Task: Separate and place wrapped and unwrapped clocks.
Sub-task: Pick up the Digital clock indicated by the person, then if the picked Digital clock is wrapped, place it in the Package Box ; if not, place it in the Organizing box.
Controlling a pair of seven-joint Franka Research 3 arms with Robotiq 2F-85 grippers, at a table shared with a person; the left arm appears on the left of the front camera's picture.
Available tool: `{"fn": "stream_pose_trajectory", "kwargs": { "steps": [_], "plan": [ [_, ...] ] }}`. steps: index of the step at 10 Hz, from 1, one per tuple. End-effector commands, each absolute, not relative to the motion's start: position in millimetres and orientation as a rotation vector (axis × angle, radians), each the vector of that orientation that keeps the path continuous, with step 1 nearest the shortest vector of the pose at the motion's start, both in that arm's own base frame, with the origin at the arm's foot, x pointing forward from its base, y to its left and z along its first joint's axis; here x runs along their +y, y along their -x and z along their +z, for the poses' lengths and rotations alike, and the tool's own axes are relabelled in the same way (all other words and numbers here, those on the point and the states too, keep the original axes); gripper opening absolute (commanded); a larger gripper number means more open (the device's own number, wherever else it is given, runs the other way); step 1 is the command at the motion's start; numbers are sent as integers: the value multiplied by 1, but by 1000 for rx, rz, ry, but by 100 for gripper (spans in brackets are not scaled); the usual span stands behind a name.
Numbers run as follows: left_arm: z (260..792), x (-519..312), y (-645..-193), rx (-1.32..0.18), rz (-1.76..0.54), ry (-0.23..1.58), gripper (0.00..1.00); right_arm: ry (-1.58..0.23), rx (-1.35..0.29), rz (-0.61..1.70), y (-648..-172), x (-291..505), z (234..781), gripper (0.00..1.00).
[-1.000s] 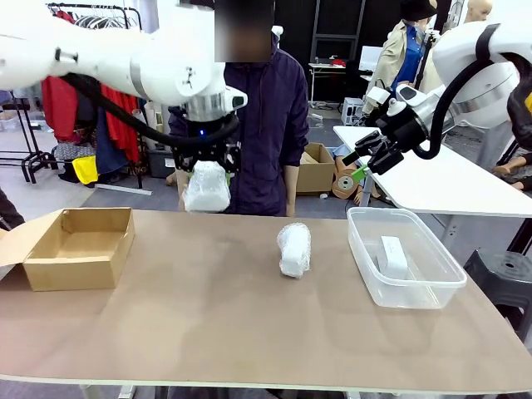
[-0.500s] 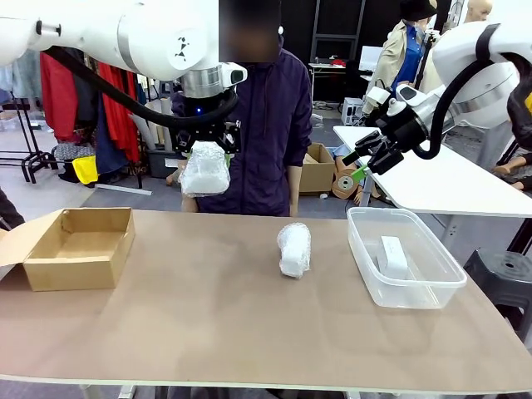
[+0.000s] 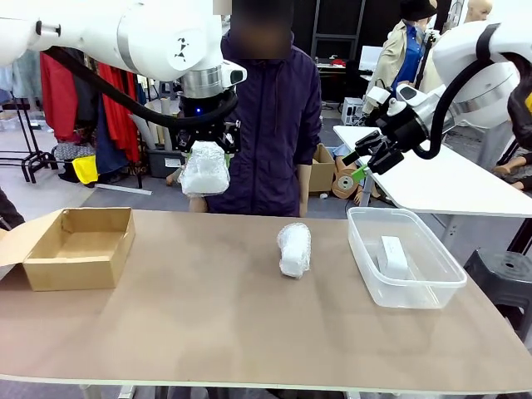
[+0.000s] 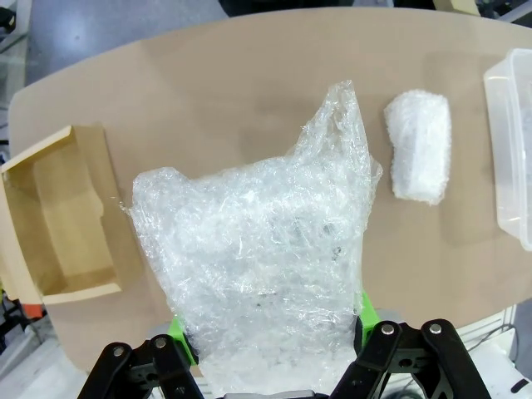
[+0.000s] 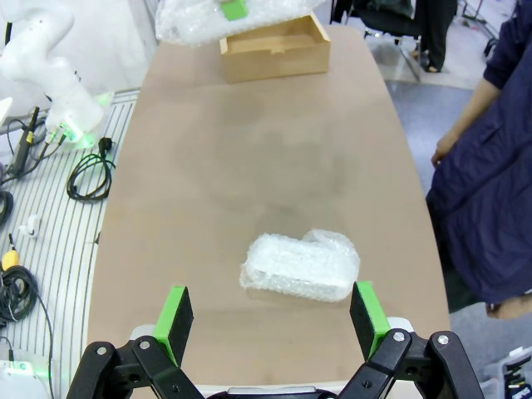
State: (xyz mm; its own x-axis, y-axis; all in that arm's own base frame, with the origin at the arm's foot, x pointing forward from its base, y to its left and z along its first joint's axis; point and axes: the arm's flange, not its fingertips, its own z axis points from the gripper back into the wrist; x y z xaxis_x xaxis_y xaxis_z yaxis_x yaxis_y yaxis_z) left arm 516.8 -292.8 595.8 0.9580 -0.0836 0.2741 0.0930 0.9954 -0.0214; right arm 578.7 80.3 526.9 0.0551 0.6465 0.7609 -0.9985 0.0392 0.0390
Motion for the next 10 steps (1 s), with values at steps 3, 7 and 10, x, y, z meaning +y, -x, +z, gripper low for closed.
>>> {"fn": "stream_pose_trajectory", "kwargs": {
  "steps": [3, 7, 10],
  "plan": [
    [596, -292, -516, -275, -89, 33, 0, -681, -655, 1414, -577, 80, 529, 100],
    [596, -292, -516, -275, -89, 33, 0, -681, -655, 1414, -577, 80, 529, 100],
    [596, -292, -516, -275, -89, 33, 0, -681, -655, 1414, -577, 80, 529, 100]
  ]
}}
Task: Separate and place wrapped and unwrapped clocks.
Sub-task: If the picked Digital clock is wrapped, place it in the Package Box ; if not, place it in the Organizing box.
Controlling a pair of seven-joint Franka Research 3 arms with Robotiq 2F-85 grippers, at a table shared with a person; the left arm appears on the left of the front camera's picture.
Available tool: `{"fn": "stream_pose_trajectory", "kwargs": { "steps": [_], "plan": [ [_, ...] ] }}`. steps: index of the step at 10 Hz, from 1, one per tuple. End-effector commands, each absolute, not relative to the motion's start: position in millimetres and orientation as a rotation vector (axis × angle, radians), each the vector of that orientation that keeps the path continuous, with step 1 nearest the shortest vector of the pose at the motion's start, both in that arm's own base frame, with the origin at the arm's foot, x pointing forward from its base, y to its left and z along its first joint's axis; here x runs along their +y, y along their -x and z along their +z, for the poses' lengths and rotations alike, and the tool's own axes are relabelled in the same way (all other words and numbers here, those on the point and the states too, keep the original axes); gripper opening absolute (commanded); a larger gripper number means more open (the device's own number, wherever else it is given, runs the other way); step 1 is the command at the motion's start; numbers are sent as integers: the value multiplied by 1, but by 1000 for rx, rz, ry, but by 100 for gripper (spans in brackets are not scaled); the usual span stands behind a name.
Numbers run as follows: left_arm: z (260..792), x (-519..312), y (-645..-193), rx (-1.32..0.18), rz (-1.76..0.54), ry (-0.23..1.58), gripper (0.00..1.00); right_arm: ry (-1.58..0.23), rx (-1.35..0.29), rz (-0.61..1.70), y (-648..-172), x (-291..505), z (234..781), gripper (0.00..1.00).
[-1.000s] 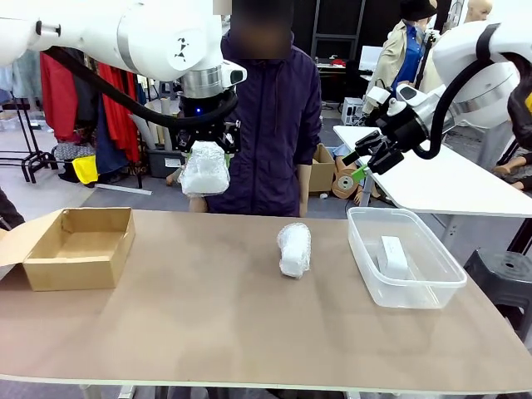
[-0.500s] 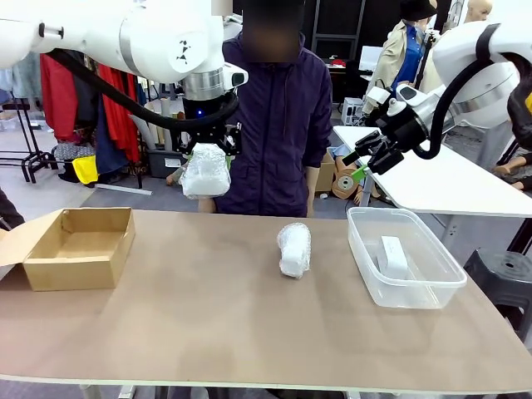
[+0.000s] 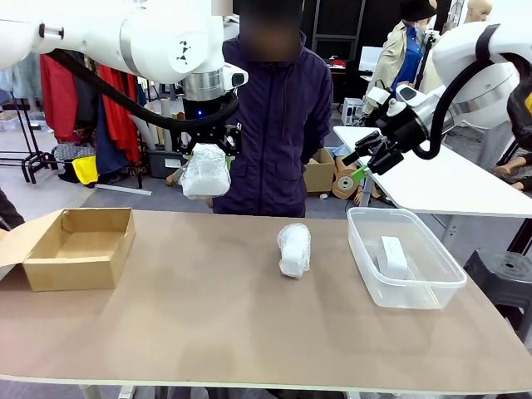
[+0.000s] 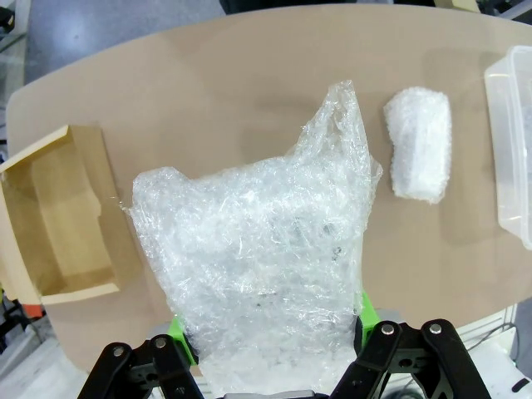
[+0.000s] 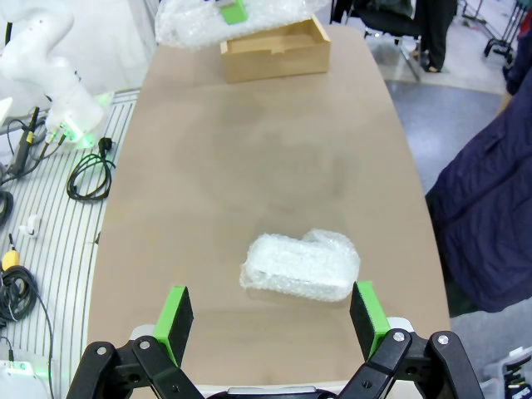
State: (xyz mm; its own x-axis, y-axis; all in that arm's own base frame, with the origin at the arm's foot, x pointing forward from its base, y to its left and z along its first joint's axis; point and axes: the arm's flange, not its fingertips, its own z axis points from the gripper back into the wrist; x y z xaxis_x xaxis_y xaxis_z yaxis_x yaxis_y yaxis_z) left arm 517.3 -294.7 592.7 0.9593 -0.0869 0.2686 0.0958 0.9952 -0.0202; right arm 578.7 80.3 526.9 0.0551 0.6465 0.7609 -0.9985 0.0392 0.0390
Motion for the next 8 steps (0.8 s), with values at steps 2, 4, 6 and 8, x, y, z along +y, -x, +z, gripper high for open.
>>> {"fn": "stream_pose_trajectory", "kwargs": {
  "steps": [2, 4, 6, 8],
  "plan": [
    [596, -292, -516, -275, -89, 33, 0, -681, -655, 1414, -577, 80, 529, 100],
    [593, -295, -517, -271, -93, 33, 0, -681, -655, 1414, -577, 80, 529, 100],
    [600, -265, -511, -269, -100, -36, 0, -681, -655, 1414, -577, 80, 529, 100],
    [594, -224, -498, -273, -16, -67, 0, -681, -655, 1414, -577, 80, 529, 100]
  ]
}}
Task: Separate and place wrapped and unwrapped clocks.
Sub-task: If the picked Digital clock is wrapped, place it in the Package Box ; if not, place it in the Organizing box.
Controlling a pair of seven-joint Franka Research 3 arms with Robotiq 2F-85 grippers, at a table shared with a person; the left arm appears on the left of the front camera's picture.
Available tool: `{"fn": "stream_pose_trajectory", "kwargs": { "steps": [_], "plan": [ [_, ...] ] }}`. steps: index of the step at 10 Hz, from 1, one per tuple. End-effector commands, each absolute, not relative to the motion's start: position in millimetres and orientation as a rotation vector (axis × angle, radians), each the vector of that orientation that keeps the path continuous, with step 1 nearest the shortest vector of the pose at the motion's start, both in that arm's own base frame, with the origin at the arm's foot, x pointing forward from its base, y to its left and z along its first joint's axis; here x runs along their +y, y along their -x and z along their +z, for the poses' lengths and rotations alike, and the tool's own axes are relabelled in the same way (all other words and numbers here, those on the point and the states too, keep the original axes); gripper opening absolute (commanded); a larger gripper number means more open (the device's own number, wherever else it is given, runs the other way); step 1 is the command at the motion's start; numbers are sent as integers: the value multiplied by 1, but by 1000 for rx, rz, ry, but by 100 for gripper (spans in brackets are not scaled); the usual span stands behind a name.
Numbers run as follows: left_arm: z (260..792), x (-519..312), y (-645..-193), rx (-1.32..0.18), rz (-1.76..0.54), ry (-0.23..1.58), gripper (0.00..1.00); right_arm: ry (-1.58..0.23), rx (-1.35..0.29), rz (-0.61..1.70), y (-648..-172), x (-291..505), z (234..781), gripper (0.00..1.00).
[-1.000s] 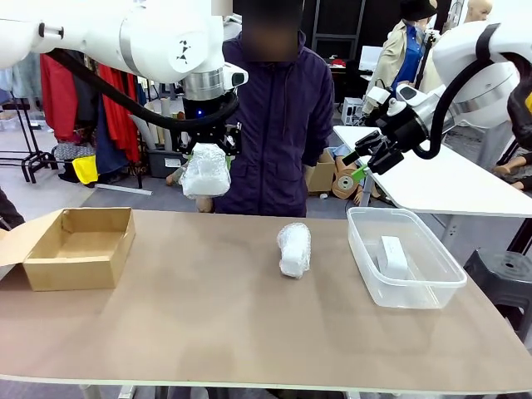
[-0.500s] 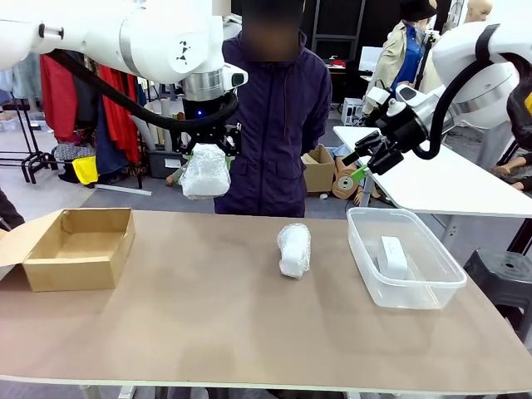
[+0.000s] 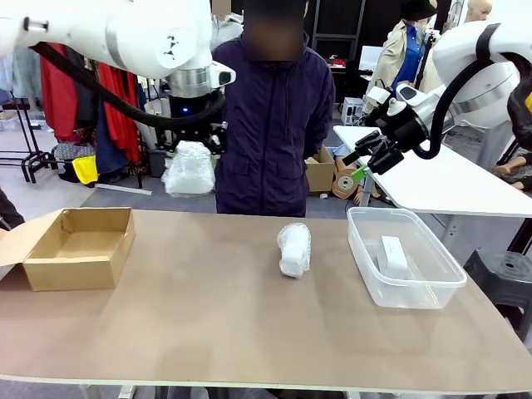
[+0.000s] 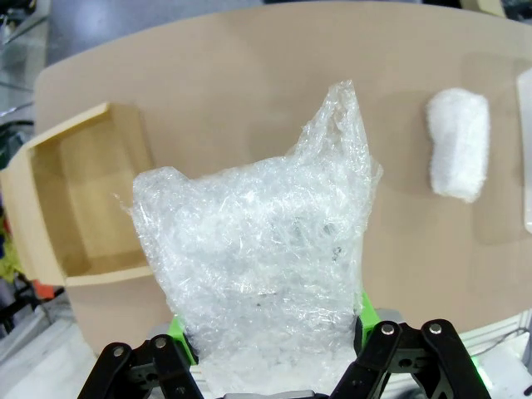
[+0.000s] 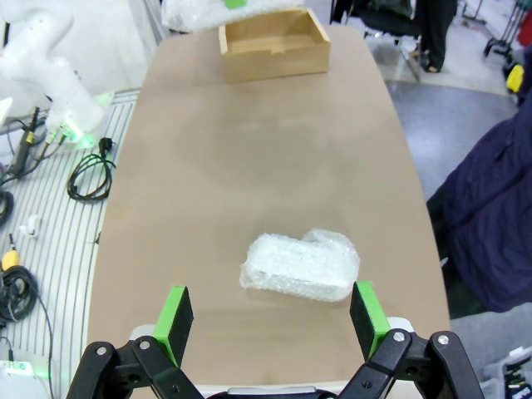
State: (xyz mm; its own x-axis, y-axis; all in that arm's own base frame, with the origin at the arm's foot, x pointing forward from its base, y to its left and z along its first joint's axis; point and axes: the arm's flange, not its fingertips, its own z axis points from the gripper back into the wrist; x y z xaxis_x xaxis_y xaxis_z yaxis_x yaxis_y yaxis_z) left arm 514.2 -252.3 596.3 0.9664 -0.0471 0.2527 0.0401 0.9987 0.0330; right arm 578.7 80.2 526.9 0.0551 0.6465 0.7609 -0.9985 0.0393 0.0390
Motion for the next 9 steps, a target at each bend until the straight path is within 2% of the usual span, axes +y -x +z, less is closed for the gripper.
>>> {"fn": "stream_pose_trajectory", "kwargs": {
  "steps": [1, 4, 6, 9],
  "plan": [
    [589, -201, -493, -272, 10, -95, 0, -681, -655, 1414, -577, 80, 529, 100],
    [569, -134, -486, -217, 56, -232, 0, -681, -655, 1414, -577, 80, 529, 100],
    [560, -94, -491, -237, 94, -321, 0, -681, -655, 1414, -577, 80, 529, 100],
    [552, -64, -499, -219, -16, -347, 0, -681, -655, 1414, -577, 80, 529, 100]
  ]
}}
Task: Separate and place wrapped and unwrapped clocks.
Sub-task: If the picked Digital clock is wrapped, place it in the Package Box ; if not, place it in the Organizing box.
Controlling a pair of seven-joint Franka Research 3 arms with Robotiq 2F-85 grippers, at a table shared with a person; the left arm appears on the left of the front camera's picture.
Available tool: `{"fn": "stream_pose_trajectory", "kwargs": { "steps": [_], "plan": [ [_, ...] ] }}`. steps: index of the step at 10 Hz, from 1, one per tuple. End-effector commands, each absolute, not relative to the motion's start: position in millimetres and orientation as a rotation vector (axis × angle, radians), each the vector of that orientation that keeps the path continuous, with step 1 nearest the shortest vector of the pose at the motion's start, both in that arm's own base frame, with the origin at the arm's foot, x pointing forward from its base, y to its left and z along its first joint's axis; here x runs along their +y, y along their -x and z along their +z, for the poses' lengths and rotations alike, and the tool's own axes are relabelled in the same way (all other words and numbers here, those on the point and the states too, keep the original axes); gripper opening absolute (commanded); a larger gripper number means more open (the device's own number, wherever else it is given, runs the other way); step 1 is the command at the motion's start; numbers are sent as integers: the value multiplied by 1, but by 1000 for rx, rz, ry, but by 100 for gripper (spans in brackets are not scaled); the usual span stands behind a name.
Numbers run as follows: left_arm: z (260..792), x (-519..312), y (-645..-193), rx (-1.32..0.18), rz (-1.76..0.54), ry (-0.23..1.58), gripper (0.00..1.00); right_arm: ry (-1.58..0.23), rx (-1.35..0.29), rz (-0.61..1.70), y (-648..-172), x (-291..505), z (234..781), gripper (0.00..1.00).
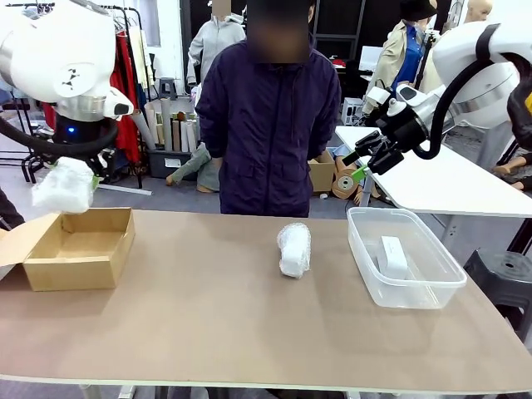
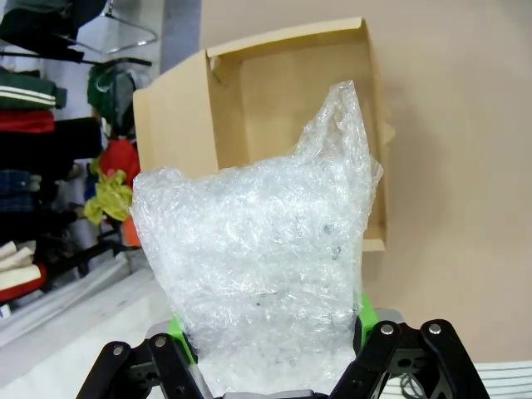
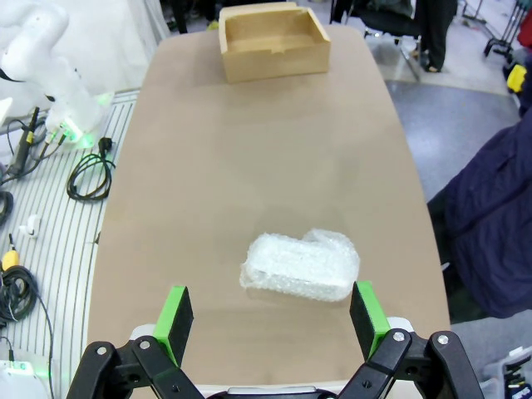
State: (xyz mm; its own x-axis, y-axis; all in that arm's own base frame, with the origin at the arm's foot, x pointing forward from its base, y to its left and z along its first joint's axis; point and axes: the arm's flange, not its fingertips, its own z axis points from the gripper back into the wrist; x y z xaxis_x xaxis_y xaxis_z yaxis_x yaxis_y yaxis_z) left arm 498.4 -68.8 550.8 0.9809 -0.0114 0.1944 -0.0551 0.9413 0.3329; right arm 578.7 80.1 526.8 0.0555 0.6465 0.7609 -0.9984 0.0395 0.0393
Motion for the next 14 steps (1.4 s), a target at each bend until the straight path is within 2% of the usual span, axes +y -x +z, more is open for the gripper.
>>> {"fn": "stream_pose_trajectory", "kwargs": {
  "steps": [1, 2, 3, 7, 11, 14],
  "plan": [
    [552, -67, -504, -239, 4, -326, 0, -681, -655, 1414, -577, 80, 529, 100],
    [563, -95, -507, -278, 0, -270, 0, -681, -655, 1414, -577, 80, 529, 100],
    [551, -67, -501, -206, 12, -340, 0, -681, -655, 1414, -577, 80, 529, 100],
    [549, -74, -503, -210, 9, -325, 0, -681, -655, 1414, -577, 80, 529, 100],
    [519, -46, -532, -216, 131, -373, 0, -681, -655, 1414, -577, 80, 529, 100],
    [492, -31, -553, -210, 136, -390, 0, -681, -655, 1414, -577, 80, 529, 100]
  ]
}}
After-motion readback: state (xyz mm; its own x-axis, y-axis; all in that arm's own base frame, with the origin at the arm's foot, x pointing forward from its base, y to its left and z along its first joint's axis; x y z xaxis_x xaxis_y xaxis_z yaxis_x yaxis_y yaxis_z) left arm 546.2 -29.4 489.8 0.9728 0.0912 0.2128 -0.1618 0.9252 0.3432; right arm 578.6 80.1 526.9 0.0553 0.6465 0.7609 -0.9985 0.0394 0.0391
